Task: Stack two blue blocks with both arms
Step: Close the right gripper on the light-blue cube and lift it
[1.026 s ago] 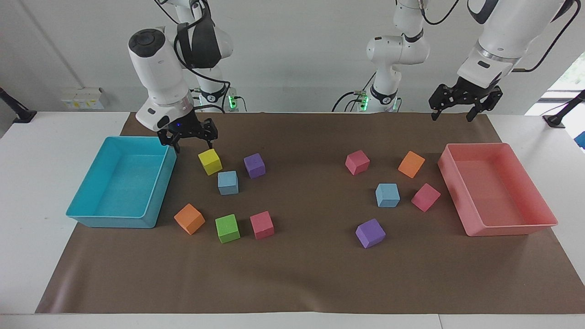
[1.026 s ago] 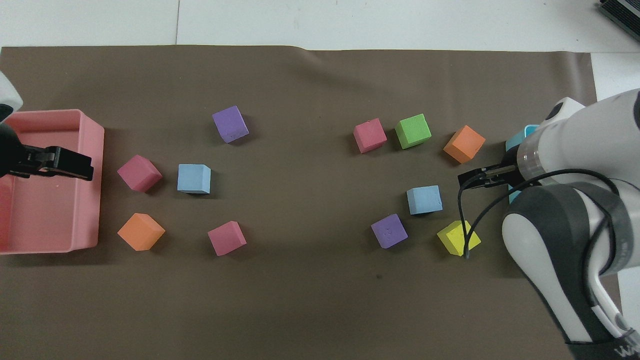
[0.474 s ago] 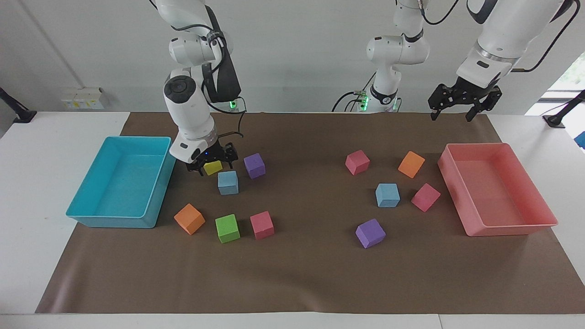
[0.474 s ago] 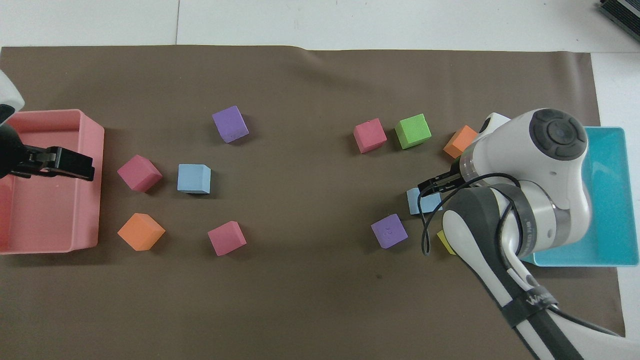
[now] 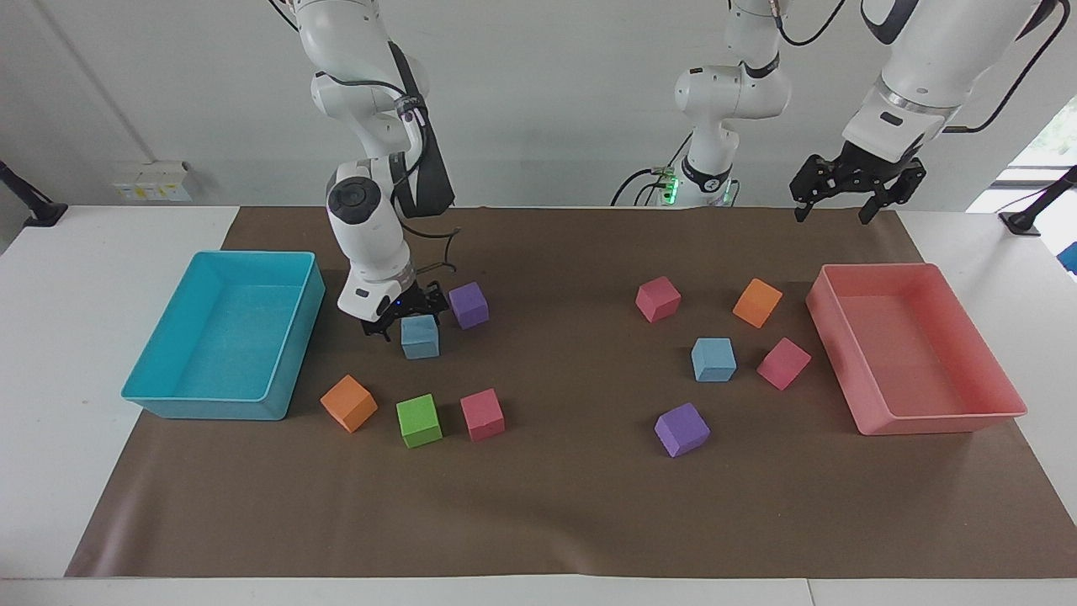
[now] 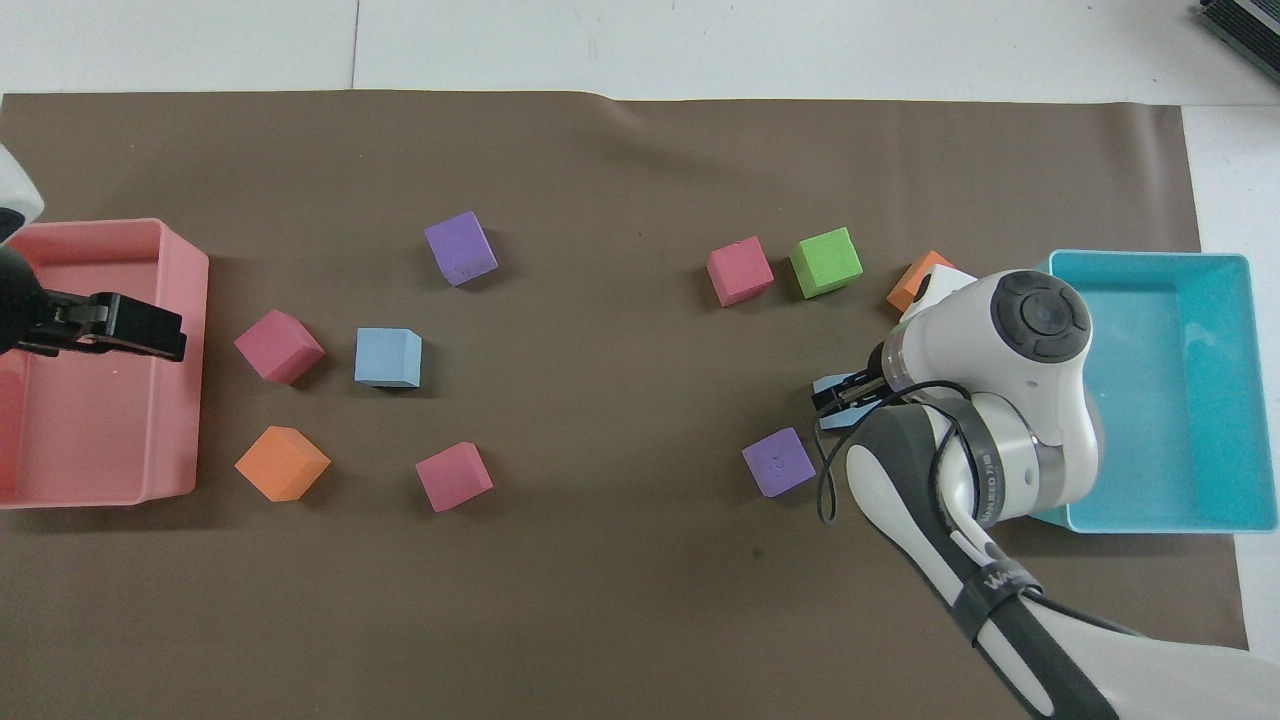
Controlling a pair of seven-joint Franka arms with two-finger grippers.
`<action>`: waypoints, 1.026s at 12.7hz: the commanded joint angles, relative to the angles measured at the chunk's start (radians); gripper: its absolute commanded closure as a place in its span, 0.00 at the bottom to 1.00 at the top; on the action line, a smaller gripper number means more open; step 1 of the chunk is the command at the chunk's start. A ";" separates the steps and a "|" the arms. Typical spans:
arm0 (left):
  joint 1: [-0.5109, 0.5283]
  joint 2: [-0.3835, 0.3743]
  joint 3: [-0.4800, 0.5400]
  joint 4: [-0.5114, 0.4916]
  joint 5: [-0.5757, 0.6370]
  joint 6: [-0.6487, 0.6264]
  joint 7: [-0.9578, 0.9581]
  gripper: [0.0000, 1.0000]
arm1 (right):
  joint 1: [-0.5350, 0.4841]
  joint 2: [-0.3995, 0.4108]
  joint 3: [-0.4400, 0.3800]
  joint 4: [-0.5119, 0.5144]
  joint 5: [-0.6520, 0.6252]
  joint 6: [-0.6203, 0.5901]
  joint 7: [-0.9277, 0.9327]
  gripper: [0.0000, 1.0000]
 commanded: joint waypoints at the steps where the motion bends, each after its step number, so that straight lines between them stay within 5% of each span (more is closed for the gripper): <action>1: 0.004 -0.020 -0.003 -0.015 -0.006 -0.001 -0.007 0.00 | -0.003 0.012 0.002 -0.027 0.037 0.023 -0.045 0.00; 10: 0.028 -0.018 0.000 -0.014 -0.005 -0.004 -0.002 0.00 | -0.014 0.057 0.001 -0.061 0.098 0.091 -0.063 0.00; 11: 0.028 -0.018 0.000 -0.014 -0.005 -0.006 -0.002 0.00 | -0.014 0.057 -0.001 -0.062 0.098 0.088 -0.068 0.08; 13: 0.028 -0.020 0.000 -0.014 -0.005 -0.006 -0.002 0.00 | -0.016 0.057 -0.001 -0.066 0.098 0.080 -0.065 0.70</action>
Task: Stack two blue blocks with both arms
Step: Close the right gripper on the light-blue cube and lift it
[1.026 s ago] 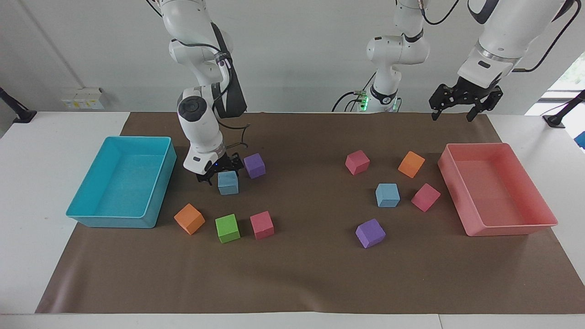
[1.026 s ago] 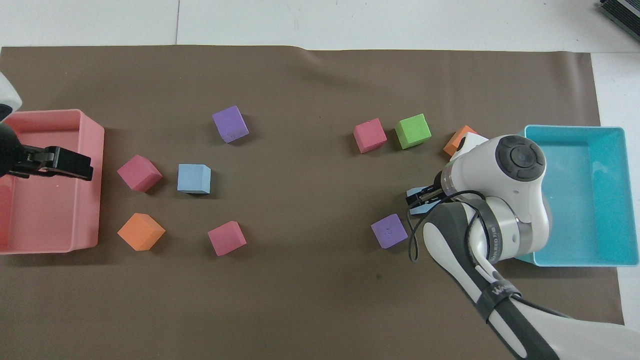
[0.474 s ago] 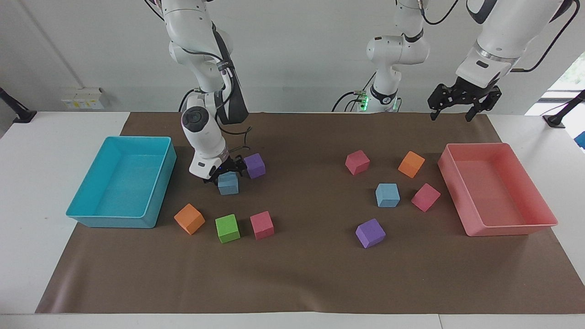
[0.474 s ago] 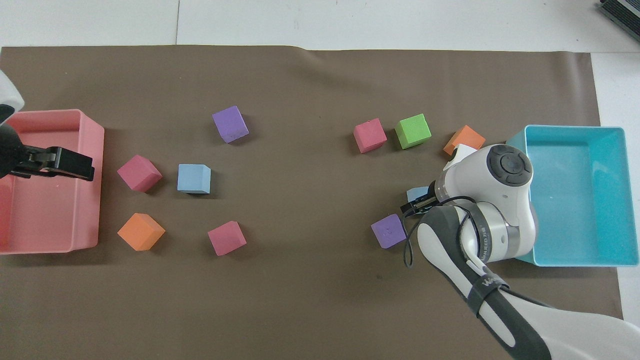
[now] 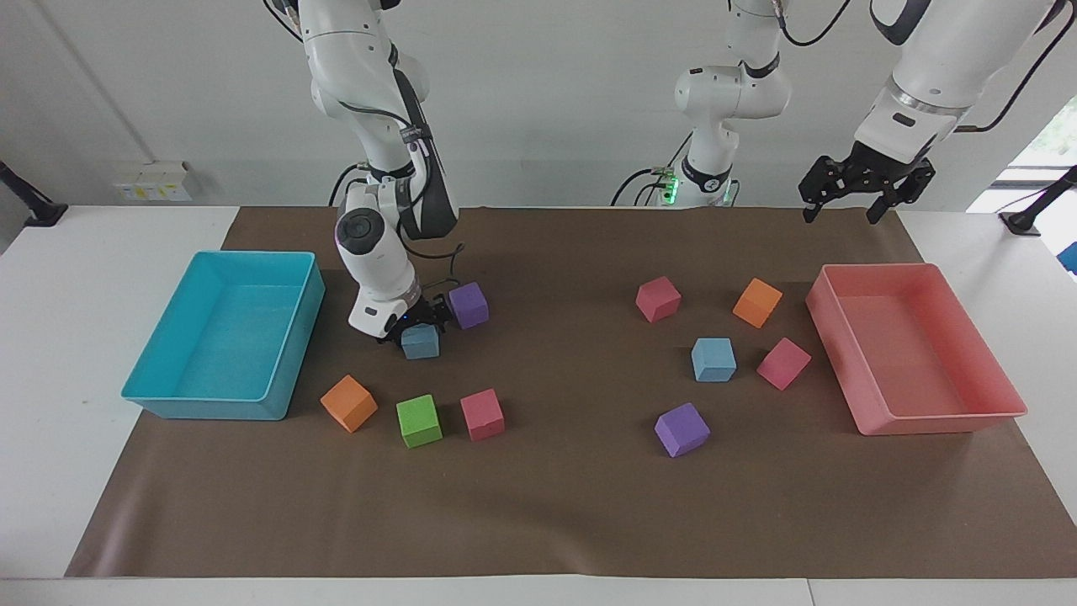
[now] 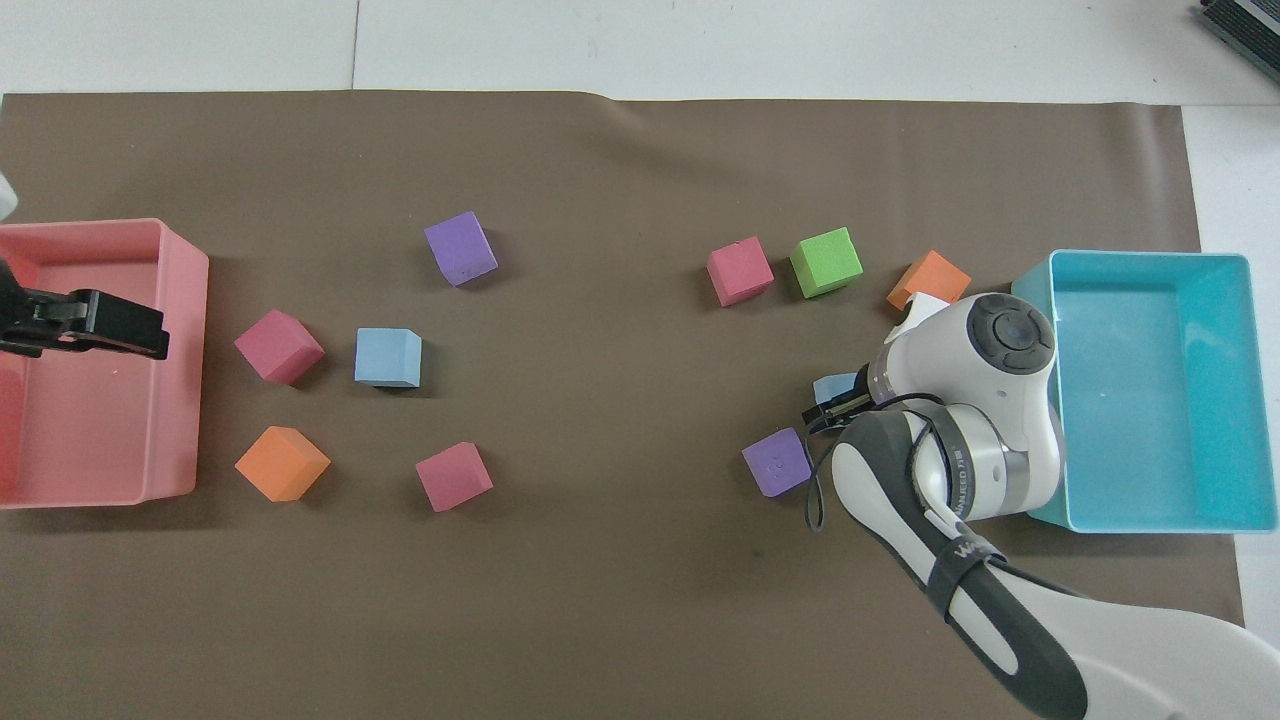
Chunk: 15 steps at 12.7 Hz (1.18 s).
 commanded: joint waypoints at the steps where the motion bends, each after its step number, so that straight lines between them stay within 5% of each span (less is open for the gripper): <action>1: 0.014 -0.020 -0.009 -0.014 -0.005 -0.005 -0.002 0.00 | -0.013 -0.003 0.004 -0.011 0.025 0.013 -0.031 0.91; 2: 0.014 -0.020 -0.009 -0.014 -0.005 -0.005 -0.002 0.00 | -0.014 -0.002 0.004 -0.007 0.025 0.006 -0.022 1.00; 10: 0.014 -0.020 -0.009 -0.014 -0.005 -0.005 -0.002 0.00 | -0.028 -0.036 -0.001 0.145 0.025 -0.164 0.002 1.00; 15: 0.014 -0.020 -0.009 -0.014 -0.005 -0.005 -0.002 0.00 | 0.007 -0.020 0.008 0.306 0.014 -0.306 0.198 1.00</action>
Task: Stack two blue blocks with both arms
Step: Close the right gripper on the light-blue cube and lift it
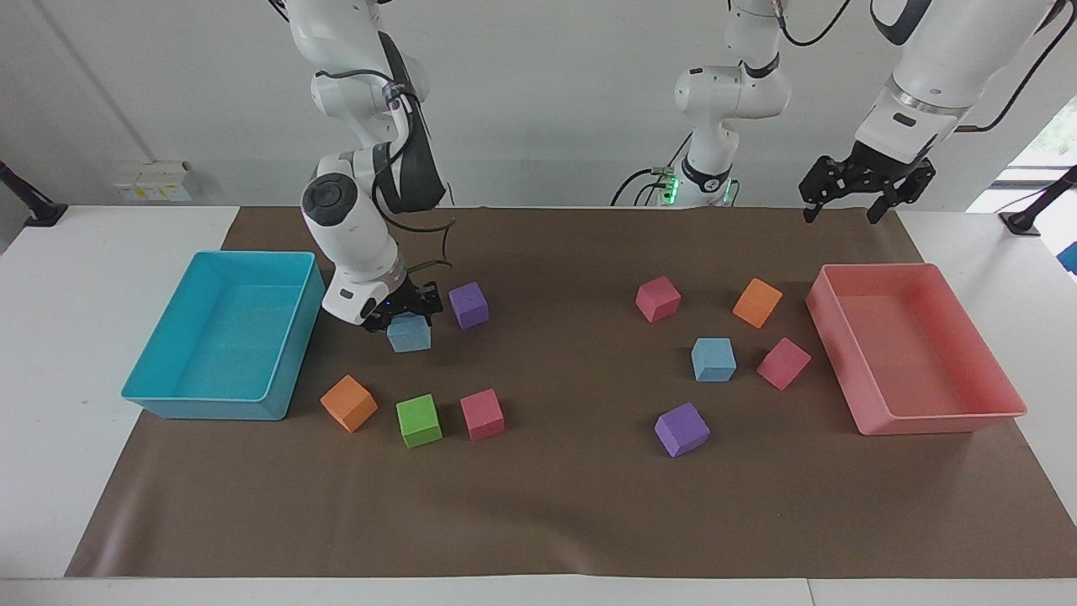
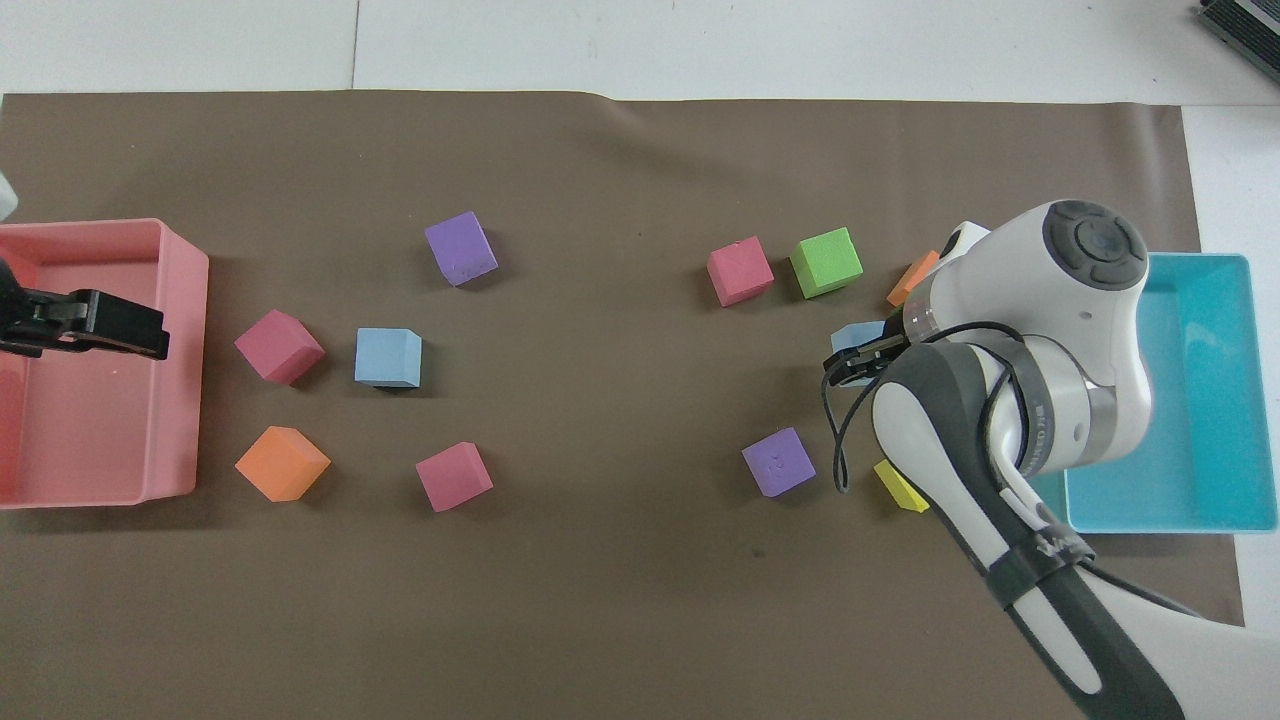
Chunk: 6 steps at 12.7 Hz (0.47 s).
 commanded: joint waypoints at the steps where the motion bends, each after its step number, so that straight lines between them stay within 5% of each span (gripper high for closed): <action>1: 0.014 -0.020 -0.008 -0.014 -0.005 -0.004 -0.002 0.00 | 0.071 0.021 0.008 0.055 0.004 -0.013 0.163 1.00; 6: 0.014 -0.018 -0.008 -0.014 -0.005 -0.005 -0.002 0.00 | 0.224 0.096 0.008 0.137 0.013 -0.013 0.361 1.00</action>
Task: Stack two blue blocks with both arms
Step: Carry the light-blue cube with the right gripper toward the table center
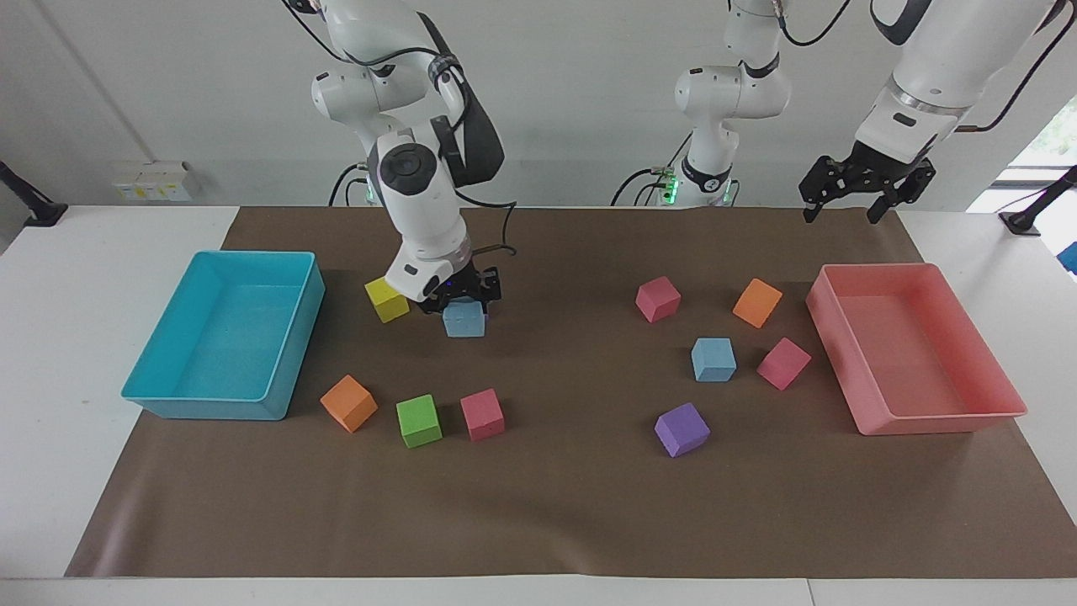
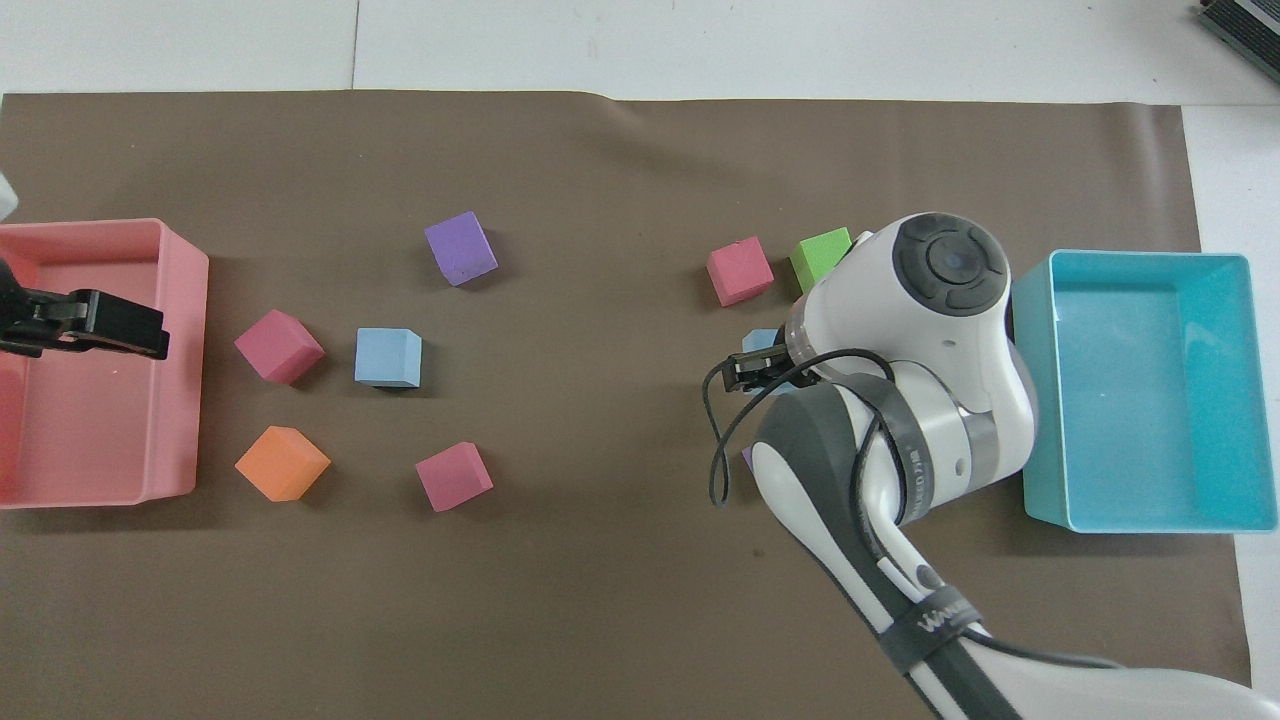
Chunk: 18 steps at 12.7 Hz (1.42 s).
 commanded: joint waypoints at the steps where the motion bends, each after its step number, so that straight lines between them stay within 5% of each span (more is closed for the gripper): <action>1: 0.014 -0.020 -0.008 -0.014 -0.005 -0.005 -0.002 0.00 | 0.052 0.099 -0.002 0.094 0.013 -0.008 0.099 1.00; 10: 0.015 -0.018 -0.008 -0.014 -0.005 -0.005 -0.002 0.00 | 0.234 0.239 0.001 0.125 0.030 0.191 0.326 1.00; 18: 0.014 -0.020 -0.008 -0.014 -0.005 -0.005 -0.002 0.00 | 0.236 0.210 0.003 0.016 0.030 0.221 0.242 1.00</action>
